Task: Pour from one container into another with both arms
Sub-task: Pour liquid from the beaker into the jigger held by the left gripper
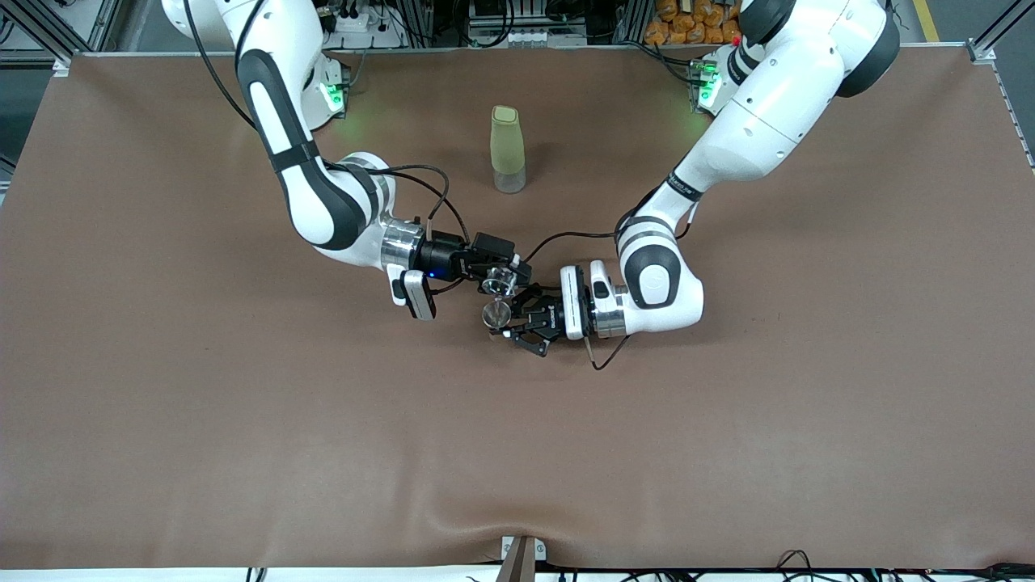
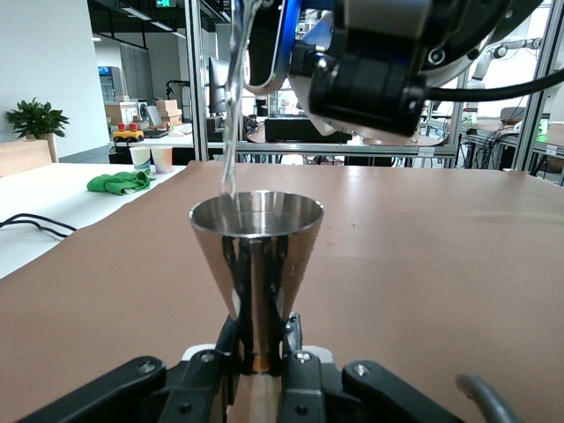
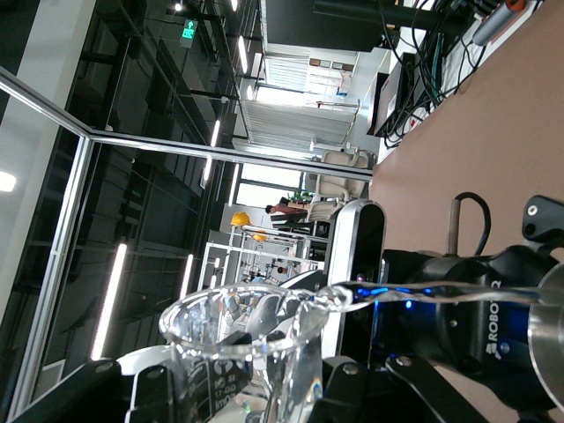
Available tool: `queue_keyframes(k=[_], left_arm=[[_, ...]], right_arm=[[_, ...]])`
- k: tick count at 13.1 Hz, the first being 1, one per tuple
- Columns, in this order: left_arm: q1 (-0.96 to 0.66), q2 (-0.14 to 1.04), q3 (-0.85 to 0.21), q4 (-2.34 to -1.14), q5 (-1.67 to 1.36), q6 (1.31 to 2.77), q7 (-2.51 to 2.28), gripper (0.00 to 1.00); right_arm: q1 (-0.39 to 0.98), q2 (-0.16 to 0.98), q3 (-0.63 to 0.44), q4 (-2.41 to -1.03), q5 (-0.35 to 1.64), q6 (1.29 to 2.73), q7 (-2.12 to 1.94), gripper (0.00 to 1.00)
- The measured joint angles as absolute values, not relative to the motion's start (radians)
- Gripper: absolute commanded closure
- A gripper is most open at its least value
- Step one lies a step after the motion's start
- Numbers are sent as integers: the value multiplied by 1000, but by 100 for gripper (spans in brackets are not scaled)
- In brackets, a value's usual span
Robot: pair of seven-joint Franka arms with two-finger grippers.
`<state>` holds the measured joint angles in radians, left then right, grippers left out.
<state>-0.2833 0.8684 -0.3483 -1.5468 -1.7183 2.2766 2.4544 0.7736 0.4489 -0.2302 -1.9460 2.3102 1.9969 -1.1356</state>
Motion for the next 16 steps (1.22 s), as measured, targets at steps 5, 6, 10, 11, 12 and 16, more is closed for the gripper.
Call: queue_keyframes(k=[5,6,10,11,12,16], left_arm=[[-276,868,-348,-1547,-1718,2274,2455,100],[-275,868,-348,-1547,-1718,2274,2455,100],[-273,868,-348,-1547,-1718,2273,2455,100],[-272,868,-348,-1546,-1718,2272,2455,100],[-272,868,-348,-1546,-1718,2272,2455,100],[-272,868,-348,-1546,-1718,2271,2455,100]], right_arm=[[772,449,-230,-1946,2311,1993,-1077,100],[772,449,-230,-1946,2311,1993,-1059,100],[772,449,-230,-1946,2311,1987,-990,100],[771,450,-230,-1946,2312,1983,-974,100],[768,452,-230,-1946,2312,1976,-960,100],[748,462,-231,-1946,2313,1942,-906,100]])
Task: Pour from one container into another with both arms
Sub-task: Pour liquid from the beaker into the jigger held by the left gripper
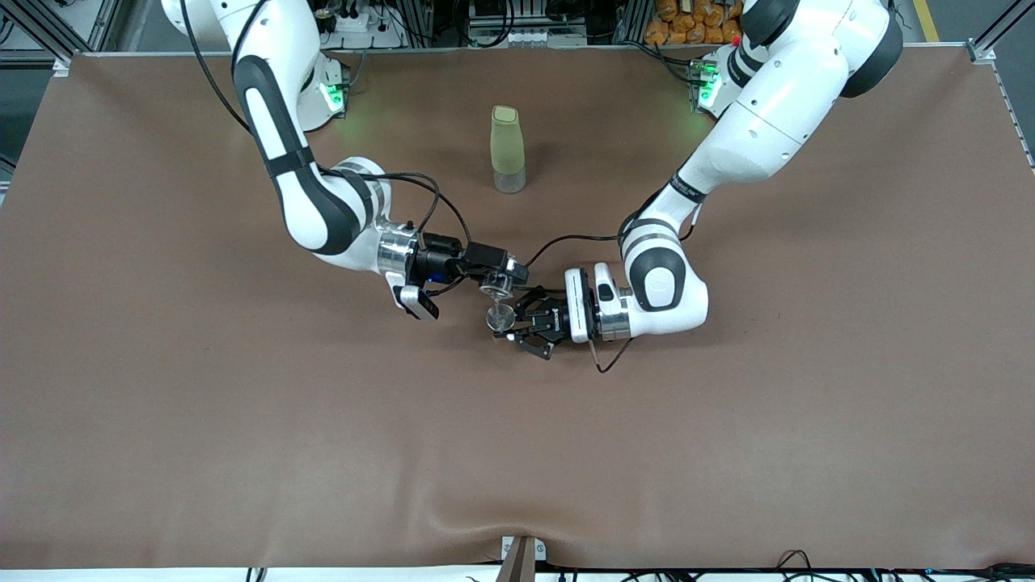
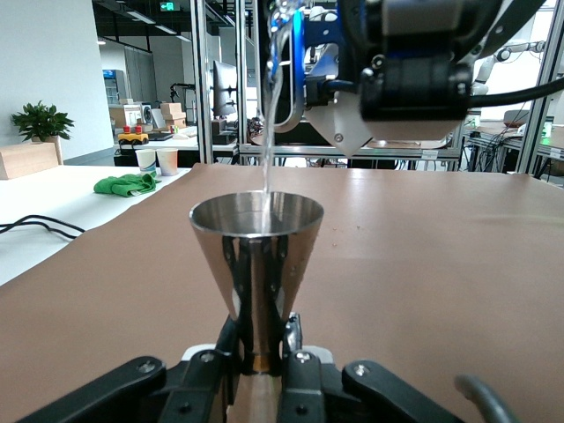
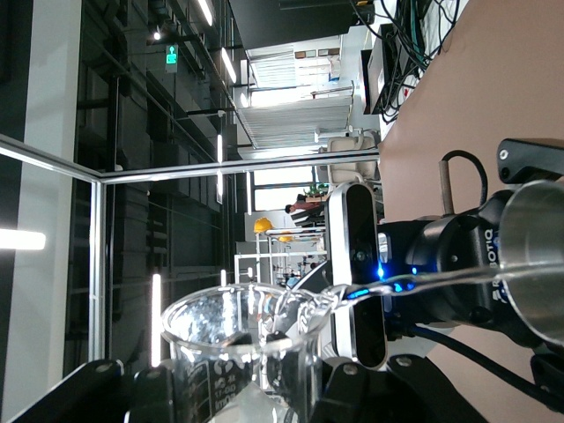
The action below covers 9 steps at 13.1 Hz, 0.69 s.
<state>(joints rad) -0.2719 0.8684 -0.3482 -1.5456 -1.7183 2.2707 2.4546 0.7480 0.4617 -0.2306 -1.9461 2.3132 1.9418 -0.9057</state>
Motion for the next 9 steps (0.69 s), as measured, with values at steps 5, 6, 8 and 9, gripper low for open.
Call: queue_keyframes(k=[5,6,8,9], left_arm=[[-271,868,-348,-1546,-1718,2271,2455,100],[-271,868,-348,-1546,-1718,2270,2455,100],[-271,868,-348,-1545,-1718,2270,2455,100],[-271,868,-348,-1545,-1718,2270,2455,100]], right_arm=[[740,487,-229,-1946,2313,1889,-842,100],[740,489,-228,-1946,2313,1886,-840,100],[741,489,-225,-1946,2313,1885,-833,100],[741,490,-224,-1946,2313,1885,-823,100]])
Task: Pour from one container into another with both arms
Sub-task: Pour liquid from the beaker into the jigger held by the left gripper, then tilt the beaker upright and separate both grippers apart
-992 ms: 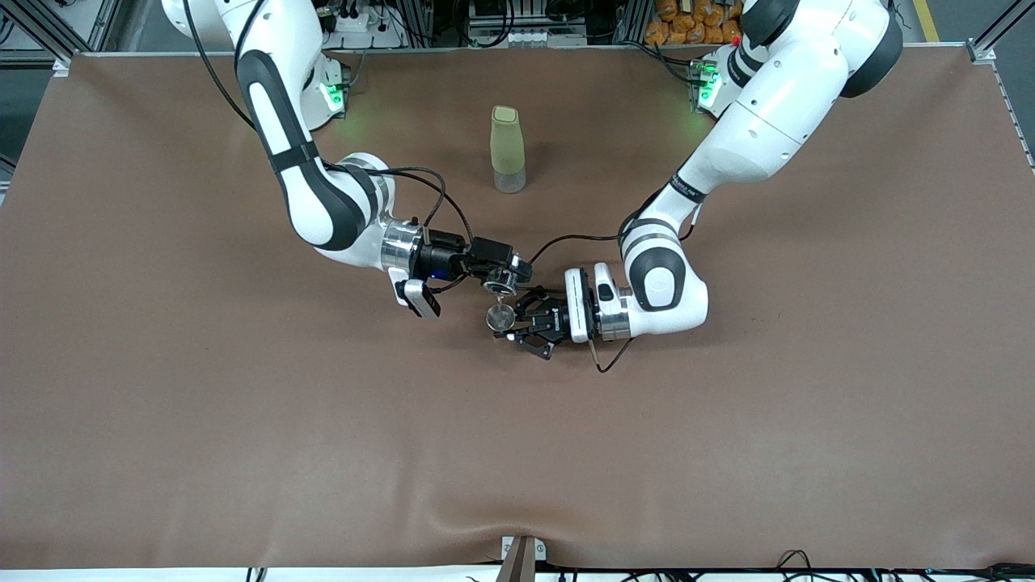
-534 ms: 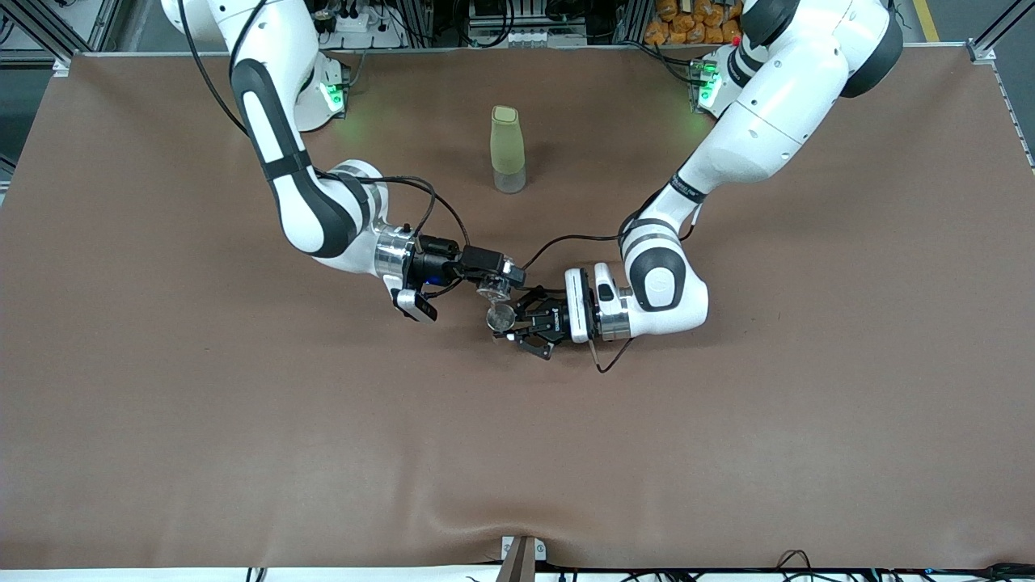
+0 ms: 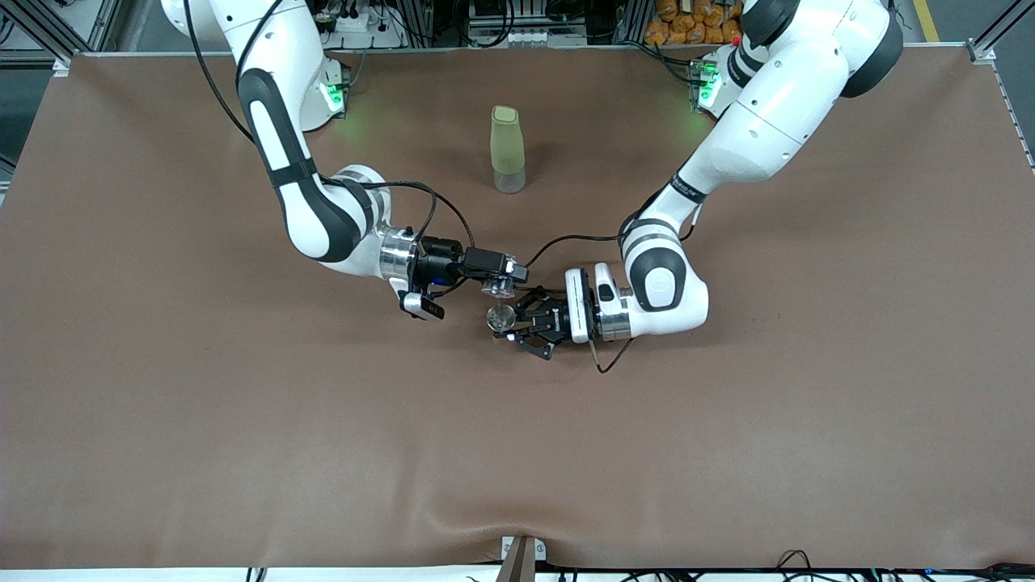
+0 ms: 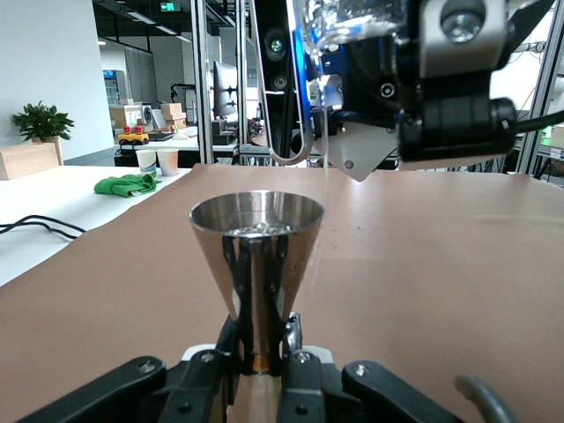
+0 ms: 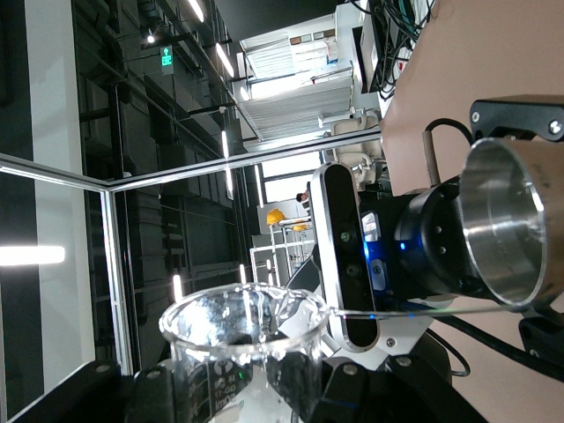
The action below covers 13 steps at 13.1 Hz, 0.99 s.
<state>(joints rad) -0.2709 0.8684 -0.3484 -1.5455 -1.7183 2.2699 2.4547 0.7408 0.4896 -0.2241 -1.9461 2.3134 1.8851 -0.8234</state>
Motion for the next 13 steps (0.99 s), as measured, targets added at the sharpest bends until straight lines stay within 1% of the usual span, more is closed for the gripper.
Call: queue_keyframes(k=[5,9,13], left_arm=[[-272,868,-349,-1546,-1718,2268,2455,100],[-273,868,-349,-1547,-1718,2268,2456,100],[-263,868,-348,-1545,-1718,2268,2456,100]], right_arm=[[740,490,-227,-1929,2305,1883,-828,100],[696,489,-238,-1863,2152,1884,-1176,100],[643,489,-244,-1858,2092,1880,-1572,100]])
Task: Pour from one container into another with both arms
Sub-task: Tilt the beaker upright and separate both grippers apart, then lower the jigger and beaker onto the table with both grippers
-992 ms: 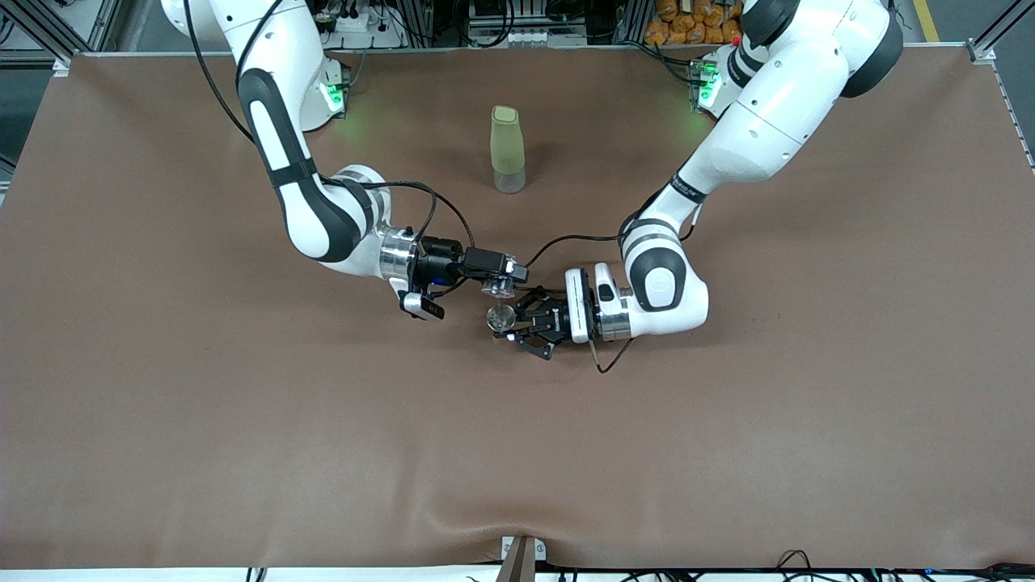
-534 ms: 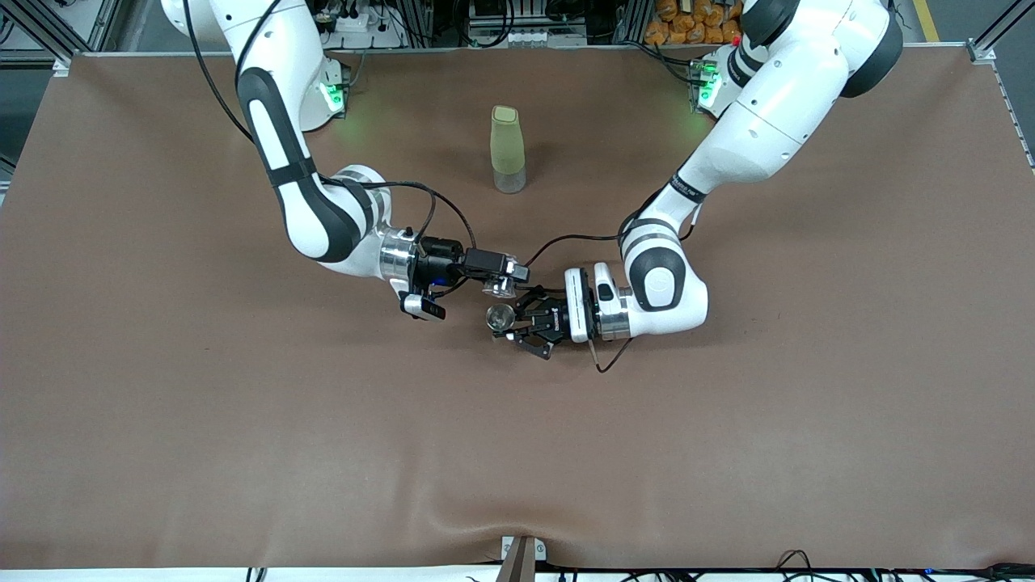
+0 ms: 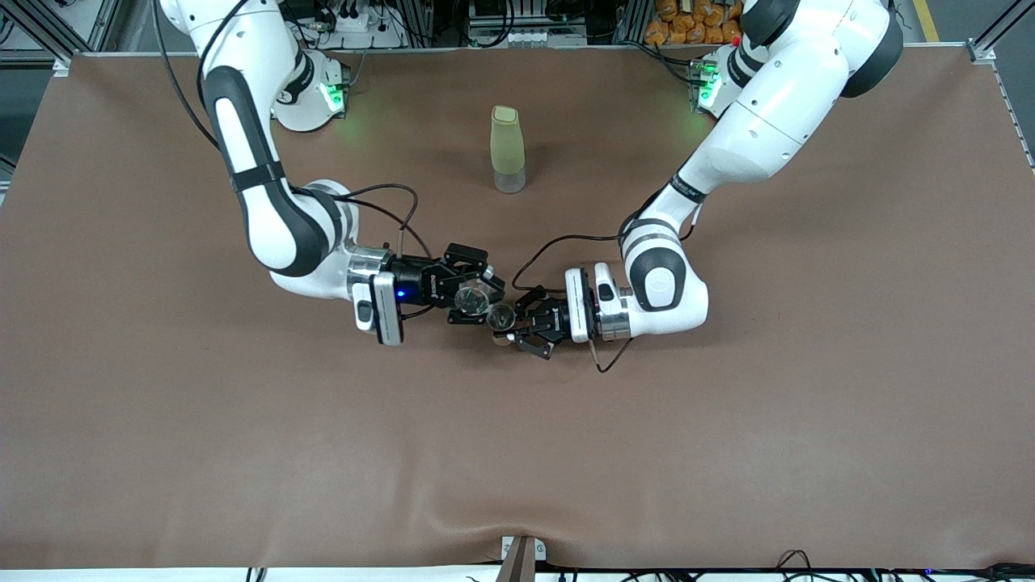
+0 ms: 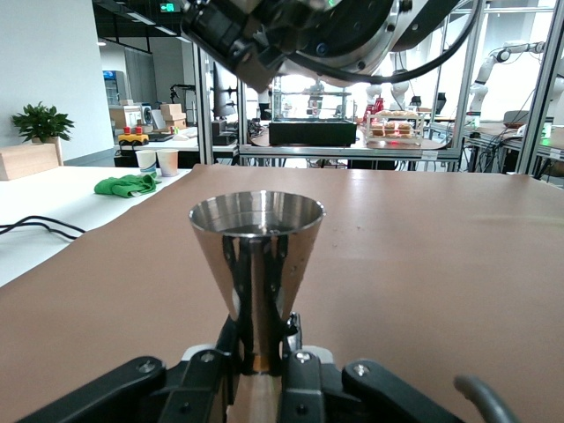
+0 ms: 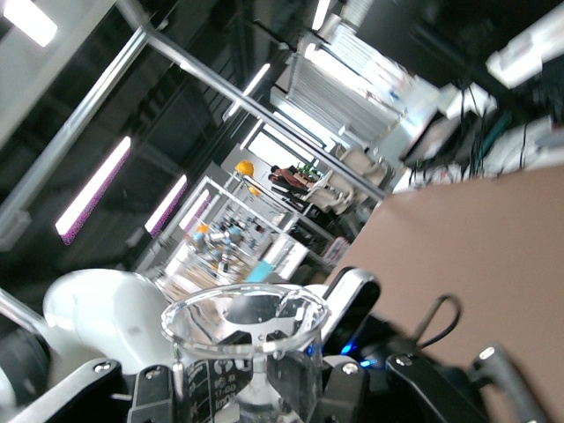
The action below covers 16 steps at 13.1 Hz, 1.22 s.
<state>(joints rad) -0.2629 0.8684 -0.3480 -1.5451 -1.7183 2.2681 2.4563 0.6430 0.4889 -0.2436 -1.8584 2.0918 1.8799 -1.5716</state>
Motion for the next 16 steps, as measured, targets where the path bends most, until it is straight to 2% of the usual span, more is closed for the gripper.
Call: queue_keyframes(k=[4,11,14,16], left_arm=[[-196,868,-346,-1542,-1709,2235,2474,100],[75,870,-334,-1552,-1398,1957,2477,100],[212,876,-331,-1559,-1221,1848,2477,100],[292,887,-330,-1564,-1130,1778,2477,100]], right_arm=[[587,483,-258,-1867,1989,1866,-1878,100],[413,471,-455,-1881,1605,1485,-2140,100],[315,471,-483,-1886,1469,1366,-2258,100],[249,473,-485,-1893,1397,1336,-2339,100]])
